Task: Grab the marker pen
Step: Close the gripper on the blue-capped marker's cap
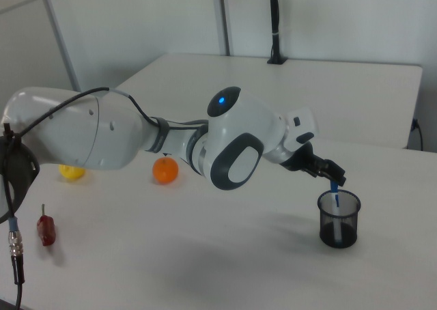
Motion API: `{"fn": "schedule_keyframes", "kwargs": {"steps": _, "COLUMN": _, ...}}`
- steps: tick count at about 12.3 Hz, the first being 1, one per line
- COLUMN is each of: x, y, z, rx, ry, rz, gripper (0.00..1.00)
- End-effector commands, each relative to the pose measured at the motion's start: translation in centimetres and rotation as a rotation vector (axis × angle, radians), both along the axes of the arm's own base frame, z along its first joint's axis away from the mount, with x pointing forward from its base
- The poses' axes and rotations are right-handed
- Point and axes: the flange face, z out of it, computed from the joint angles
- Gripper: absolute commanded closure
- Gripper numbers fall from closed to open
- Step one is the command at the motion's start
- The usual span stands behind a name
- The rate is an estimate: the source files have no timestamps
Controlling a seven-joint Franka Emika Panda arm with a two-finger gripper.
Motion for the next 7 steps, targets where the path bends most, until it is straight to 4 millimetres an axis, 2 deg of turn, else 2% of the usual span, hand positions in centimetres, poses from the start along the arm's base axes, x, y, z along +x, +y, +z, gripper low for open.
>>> {"fn": "schedule_keyframes", "kwargs": {"steps": 1, "x": 0.4, "y": -0.6, "z": -0.1, "rx": -0.051, "ry": 0.002, "rz": 0.021, "gripper": 0.22}}
{"fn": "schedule_keyframes", "kwargs": {"steps": 5, "x": 0.5, "y": -0.8, "z": -1.0, "rx": -0.073, "ry": 0.024, "rz": 0.036, "gripper": 0.33}}
{"fn": "schedule_keyframes", "kwargs": {"steps": 7, "x": 0.6, "y": -0.8, "z": -1.2, "rx": -0.083, "ry": 0.011, "rz": 0.041, "gripper": 0.51}}
